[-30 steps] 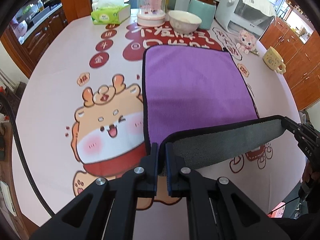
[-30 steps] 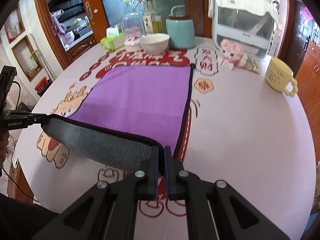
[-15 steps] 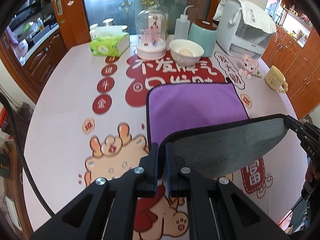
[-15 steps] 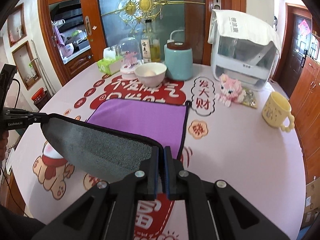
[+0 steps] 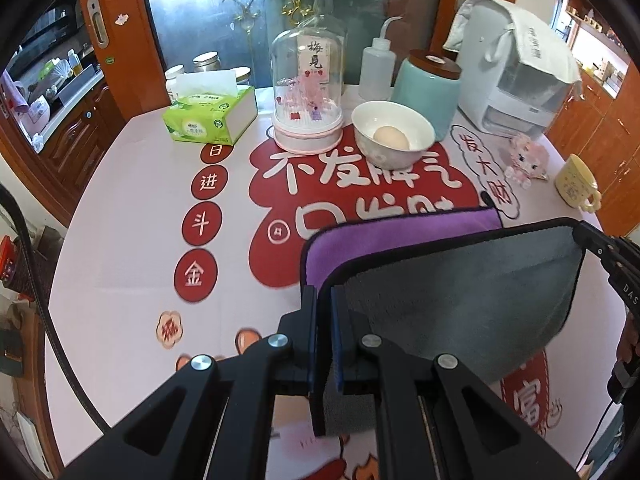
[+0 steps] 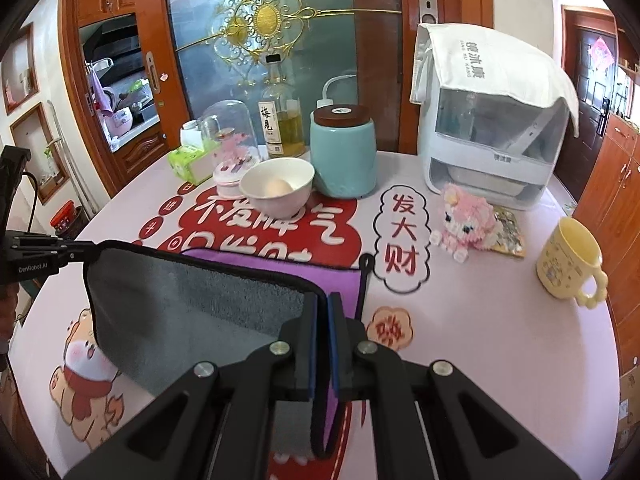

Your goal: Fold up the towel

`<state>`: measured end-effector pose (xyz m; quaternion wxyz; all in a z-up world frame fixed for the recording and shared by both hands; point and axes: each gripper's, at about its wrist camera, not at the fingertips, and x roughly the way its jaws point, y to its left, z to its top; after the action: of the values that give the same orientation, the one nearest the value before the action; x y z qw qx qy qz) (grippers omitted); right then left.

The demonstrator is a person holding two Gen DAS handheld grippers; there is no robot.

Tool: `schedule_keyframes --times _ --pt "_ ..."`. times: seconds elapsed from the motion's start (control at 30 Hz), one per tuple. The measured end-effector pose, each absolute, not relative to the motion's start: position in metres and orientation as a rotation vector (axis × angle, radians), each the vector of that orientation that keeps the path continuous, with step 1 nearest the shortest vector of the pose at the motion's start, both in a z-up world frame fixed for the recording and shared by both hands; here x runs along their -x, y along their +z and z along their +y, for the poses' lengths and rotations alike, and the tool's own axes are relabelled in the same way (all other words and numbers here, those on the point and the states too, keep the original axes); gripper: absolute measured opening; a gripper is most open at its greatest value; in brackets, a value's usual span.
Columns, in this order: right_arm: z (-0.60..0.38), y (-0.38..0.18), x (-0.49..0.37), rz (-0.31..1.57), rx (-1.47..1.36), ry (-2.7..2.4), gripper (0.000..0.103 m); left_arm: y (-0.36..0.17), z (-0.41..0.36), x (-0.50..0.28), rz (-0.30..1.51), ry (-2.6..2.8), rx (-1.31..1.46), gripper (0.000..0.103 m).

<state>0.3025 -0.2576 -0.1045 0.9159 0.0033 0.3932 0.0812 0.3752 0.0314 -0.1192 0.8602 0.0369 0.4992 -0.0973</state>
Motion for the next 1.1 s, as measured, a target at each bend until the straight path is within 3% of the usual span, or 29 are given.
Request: schedule_keyframes --times 0.83,1.1 --pt "-0.272 -0.194 -0.389 0.913 -0.011 0.154 0.005 -0.197 0.018 -0.467 1.145 -0.163 -0.087 0.006" --pt "-0.271 -0.204 -0.394 0.961 -0.012 0.115 0.012 -0.199 0.022 -0.466 1.154 -0.107 -0.062 0.013"
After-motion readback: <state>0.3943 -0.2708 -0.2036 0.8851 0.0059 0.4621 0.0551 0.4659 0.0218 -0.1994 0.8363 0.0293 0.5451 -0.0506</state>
